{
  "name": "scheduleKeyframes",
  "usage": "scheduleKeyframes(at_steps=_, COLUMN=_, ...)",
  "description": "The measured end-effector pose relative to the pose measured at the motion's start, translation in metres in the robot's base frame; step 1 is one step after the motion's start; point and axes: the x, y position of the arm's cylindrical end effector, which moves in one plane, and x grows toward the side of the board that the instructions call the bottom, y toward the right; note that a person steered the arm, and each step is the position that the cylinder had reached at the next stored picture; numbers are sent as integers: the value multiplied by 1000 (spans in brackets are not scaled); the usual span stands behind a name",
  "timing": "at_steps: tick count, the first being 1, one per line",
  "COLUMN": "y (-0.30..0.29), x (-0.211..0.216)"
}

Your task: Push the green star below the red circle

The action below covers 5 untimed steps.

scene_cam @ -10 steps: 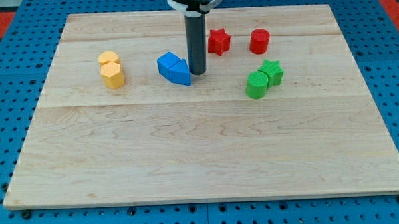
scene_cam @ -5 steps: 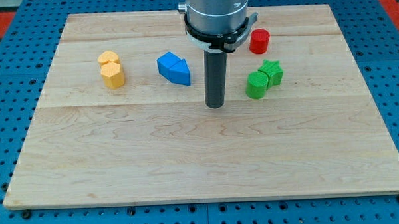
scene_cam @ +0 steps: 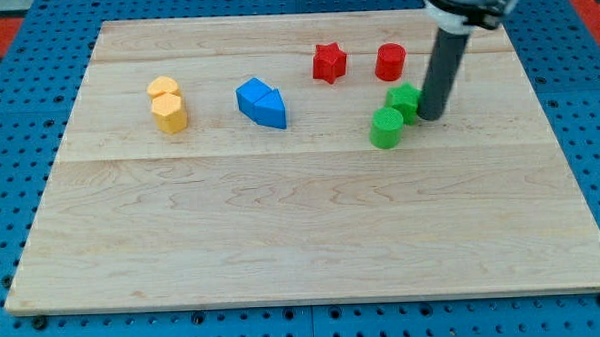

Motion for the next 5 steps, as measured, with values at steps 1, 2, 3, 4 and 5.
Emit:
scheduleKeyframes(at_steps=1, y=-19, x=-4)
scheduleKeyframes(at_steps=2, y=25, x=27)
scheduleKeyframes(at_steps=3, y=-26, x=14)
scheduleKeyframes(at_steps=4, y=-73, x=10)
scheduleKeyframes(at_steps=5, y=-66, x=-17)
